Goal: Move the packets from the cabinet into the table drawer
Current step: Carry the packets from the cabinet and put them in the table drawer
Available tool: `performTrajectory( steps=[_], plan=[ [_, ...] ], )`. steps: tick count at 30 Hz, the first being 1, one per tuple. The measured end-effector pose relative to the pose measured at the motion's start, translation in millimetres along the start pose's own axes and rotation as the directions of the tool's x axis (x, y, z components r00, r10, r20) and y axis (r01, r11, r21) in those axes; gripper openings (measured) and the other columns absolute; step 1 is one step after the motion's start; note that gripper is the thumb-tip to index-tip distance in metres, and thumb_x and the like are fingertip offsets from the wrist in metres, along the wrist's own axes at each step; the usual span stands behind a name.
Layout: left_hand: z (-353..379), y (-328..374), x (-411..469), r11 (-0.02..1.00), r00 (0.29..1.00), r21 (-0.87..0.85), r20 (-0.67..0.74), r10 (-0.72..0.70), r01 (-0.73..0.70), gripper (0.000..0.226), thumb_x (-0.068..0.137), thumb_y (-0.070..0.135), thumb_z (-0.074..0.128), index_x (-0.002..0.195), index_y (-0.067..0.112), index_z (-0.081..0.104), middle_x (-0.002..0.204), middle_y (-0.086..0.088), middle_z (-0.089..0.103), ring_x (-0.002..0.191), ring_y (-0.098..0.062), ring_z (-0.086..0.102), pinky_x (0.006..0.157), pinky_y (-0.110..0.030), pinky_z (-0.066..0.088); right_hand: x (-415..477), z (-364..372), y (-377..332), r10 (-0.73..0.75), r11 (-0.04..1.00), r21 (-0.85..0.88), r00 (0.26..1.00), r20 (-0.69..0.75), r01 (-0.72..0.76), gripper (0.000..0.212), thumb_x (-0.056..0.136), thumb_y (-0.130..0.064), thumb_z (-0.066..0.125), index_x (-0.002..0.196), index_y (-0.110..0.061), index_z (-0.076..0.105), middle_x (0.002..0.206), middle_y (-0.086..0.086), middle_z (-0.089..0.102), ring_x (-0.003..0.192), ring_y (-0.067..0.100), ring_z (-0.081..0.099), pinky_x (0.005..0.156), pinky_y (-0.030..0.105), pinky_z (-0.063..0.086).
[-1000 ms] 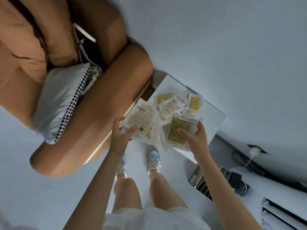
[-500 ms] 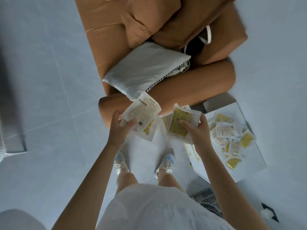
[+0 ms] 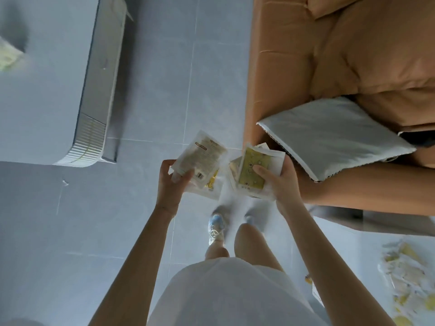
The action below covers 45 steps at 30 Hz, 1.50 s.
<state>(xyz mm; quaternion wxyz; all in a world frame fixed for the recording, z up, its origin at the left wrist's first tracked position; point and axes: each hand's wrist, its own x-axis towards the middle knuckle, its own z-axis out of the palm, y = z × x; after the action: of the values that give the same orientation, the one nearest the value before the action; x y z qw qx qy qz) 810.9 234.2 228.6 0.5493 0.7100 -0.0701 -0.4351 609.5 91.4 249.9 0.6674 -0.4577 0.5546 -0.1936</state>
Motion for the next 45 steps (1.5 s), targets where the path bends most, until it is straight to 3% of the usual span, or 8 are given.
performTrajectory(
  steps=[5, 9, 17, 23, 30, 38, 41, 45],
  plan=[
    [-44.8, 19.7, 27.4, 0.992, 0.989, -0.124, -0.141, -0.040, 0.022, 0.032, 0.086, -0.003, 0.061, 0.096, 0.023, 0.044, 0.095, 0.000, 0.062, 0.080, -0.015, 0.066, 0.063, -0.033, 0.059, 48.0, 70.2, -26.6, 0.030, 0.997, -0.073, 0.995, 0.094, -0.024, 0.053, 0.073, -0.009, 0.081, 0.117, 0.000, 0.054, 0.112, 0.020, 0.065, 0.101, 0.028, 0.067, 0.078, 0.037, 0.059],
    [-68.1, 37.7, 59.1, 0.987, 0.980, -0.163, -0.199, -0.030, -0.003, 0.031, 0.088, -0.004, 0.059, 0.097, 0.022, 0.044, 0.095, 0.001, 0.062, 0.080, -0.013, 0.066, 0.063, -0.033, 0.060, 93.5, 114.4, -51.4, 0.028, 0.986, -0.170, 0.985, 0.168, 0.001, 0.065, 0.059, -0.031, 0.086, 0.114, -0.012, 0.058, 0.111, 0.013, 0.067, 0.103, 0.030, 0.066, 0.087, 0.054, 0.055],
    [-95.9, 83.9, 136.0, 0.961, 0.940, -0.275, -0.334, -0.075, -0.021, 0.030, 0.087, -0.004, 0.060, 0.103, 0.014, 0.042, 0.092, 0.002, 0.065, 0.085, -0.025, 0.064, 0.070, -0.045, 0.057, 178.9, 188.9, -117.3, 0.045, 0.946, -0.320, 0.953, 0.299, 0.056, 0.061, 0.055, -0.041, 0.084, 0.109, -0.028, 0.059, 0.108, -0.002, 0.069, 0.103, 0.019, 0.066, 0.091, 0.050, 0.053],
    [-105.8, 121.7, 191.9, 0.918, 0.894, -0.391, -0.432, -0.115, -0.071, 0.031, 0.086, -0.005, 0.060, 0.104, 0.011, 0.040, 0.086, 0.005, 0.069, 0.077, -0.020, 0.066, 0.070, -0.048, 0.057, 233.8, 250.9, -180.0, 0.059, 0.949, -0.307, 0.913, 0.405, 0.075, 0.040, 0.069, -0.018, 0.083, 0.101, -0.027, 0.059, 0.112, 0.006, 0.067, 0.106, 0.020, 0.065, 0.094, 0.048, 0.053],
    [-140.9, 156.0, 260.3, 0.860, 0.840, -0.485, -0.523, -0.141, -0.157, 0.035, 0.076, 0.003, 0.069, 0.097, 0.017, 0.045, 0.093, -0.003, 0.066, 0.079, -0.024, 0.068, 0.065, -0.044, 0.060, 300.1, 341.5, -231.0, 0.057, 0.943, -0.311, 0.860, 0.507, 0.121, 0.059, 0.062, -0.024, 0.084, 0.114, -0.012, 0.060, 0.114, 0.009, 0.068, 0.106, 0.022, 0.067, 0.091, 0.049, 0.054],
    [-204.8, 189.8, 353.9, 0.811, 0.757, -0.545, -0.617, -0.217, -0.212, 0.033, 0.083, -0.011, 0.059, 0.092, 0.018, 0.046, 0.090, -0.003, 0.064, 0.068, -0.013, 0.069, 0.054, -0.031, 0.056, 376.3, 460.7, -274.4, 0.070, 0.934, -0.328, 0.832, 0.551, 0.138, 0.052, 0.066, -0.022, 0.083, 0.112, -0.021, 0.061, 0.118, 0.004, 0.068, 0.109, 0.020, 0.065, 0.094, 0.050, 0.053],
    [-226.4, 203.0, 385.0, 0.796, 0.724, -0.566, -0.639, -0.259, -0.215, 0.032, 0.082, -0.009, 0.061, 0.091, 0.017, 0.046, 0.078, 0.006, 0.069, 0.067, -0.011, 0.068, 0.055, -0.032, 0.057, 399.8, 503.0, -290.3, 0.092, 0.932, -0.336, 0.810, 0.579, 0.134, 0.043, 0.073, -0.014, 0.081, 0.108, -0.024, 0.060, 0.118, 0.004, 0.067, 0.110, 0.019, 0.065, 0.095, 0.048, 0.053],
    [-244.5, 219.4, 422.4, 0.778, 0.676, -0.579, -0.677, -0.290, -0.246, 0.038, 0.070, 0.004, 0.070, 0.097, 0.013, 0.045, 0.082, 0.001, 0.064, 0.064, -0.009, 0.066, 0.056, -0.031, 0.056, 430.5, 557.4, -307.9, 0.132, 0.913, -0.385, 0.798, 0.589, 0.134, 0.040, 0.077, -0.011, 0.078, 0.109, -0.024, 0.059, 0.118, 0.002, 0.066, 0.108, 0.017, 0.065, 0.093, 0.040, 0.054]
  ],
)
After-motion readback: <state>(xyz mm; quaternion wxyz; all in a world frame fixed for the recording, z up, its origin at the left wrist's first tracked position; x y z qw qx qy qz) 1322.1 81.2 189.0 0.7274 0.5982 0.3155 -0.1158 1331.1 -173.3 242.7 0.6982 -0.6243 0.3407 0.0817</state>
